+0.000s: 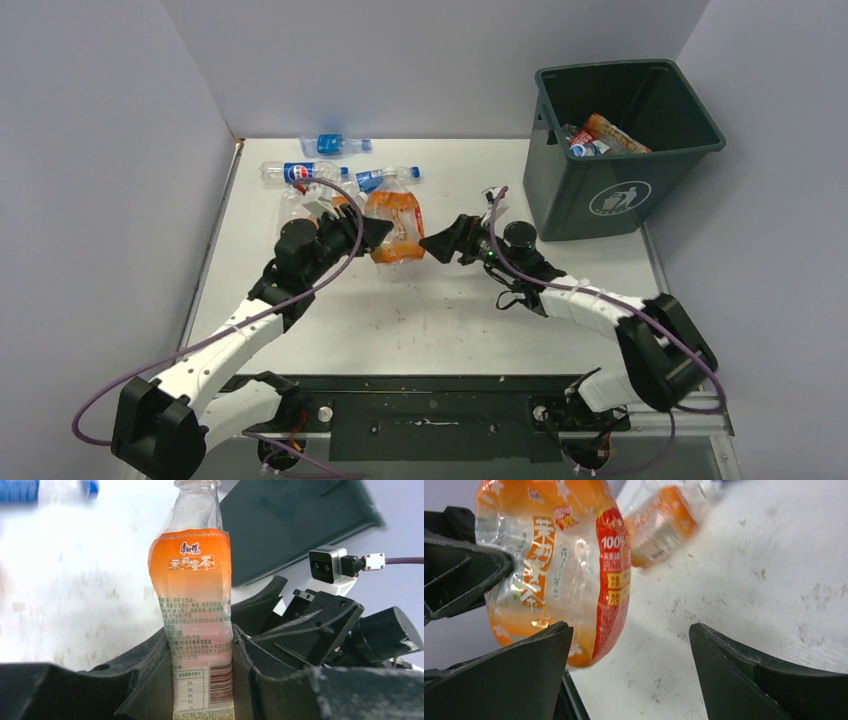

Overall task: Put the plastic bottles in the bin
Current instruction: Pick up the plastic bottle at the center of the board, then place the plastic bottle in the trash bin.

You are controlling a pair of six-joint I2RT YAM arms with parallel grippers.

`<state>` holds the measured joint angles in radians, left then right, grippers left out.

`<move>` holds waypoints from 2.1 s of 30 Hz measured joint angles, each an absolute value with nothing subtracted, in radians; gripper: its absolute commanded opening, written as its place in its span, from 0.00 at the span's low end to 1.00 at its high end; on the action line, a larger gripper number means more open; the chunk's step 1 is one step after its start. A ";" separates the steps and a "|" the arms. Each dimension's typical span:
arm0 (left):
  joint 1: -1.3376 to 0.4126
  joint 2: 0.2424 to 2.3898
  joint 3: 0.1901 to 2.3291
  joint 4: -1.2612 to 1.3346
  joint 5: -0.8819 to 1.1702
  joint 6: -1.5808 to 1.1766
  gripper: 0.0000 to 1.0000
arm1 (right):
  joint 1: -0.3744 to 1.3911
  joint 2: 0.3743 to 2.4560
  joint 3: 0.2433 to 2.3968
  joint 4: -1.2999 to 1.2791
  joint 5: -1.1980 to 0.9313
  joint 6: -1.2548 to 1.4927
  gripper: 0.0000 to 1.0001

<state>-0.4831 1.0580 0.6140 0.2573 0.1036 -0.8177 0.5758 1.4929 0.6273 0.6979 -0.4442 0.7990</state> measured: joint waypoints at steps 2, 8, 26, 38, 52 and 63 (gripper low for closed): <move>-0.482 1.021 0.697 0.227 0.133 -0.706 0.00 | 0.579 1.372 0.652 0.606 -0.429 0.746 0.91; -0.482 0.978 0.823 0.186 0.247 -0.426 0.00 | 0.590 1.057 0.726 0.405 -0.342 0.583 0.97; -0.670 0.905 0.521 0.395 0.570 0.004 0.00 | 0.592 0.832 0.823 0.132 -0.463 0.463 0.91; -0.793 0.854 0.510 0.417 0.542 0.068 0.00 | 0.603 0.815 0.902 0.057 -0.506 0.401 0.99; -0.793 0.814 0.495 0.514 0.448 0.022 0.00 | 0.654 0.838 0.856 0.052 -0.504 0.437 0.54; -0.805 0.806 0.488 0.520 0.377 0.011 0.96 | 0.696 0.867 0.850 0.085 -0.443 0.445 0.05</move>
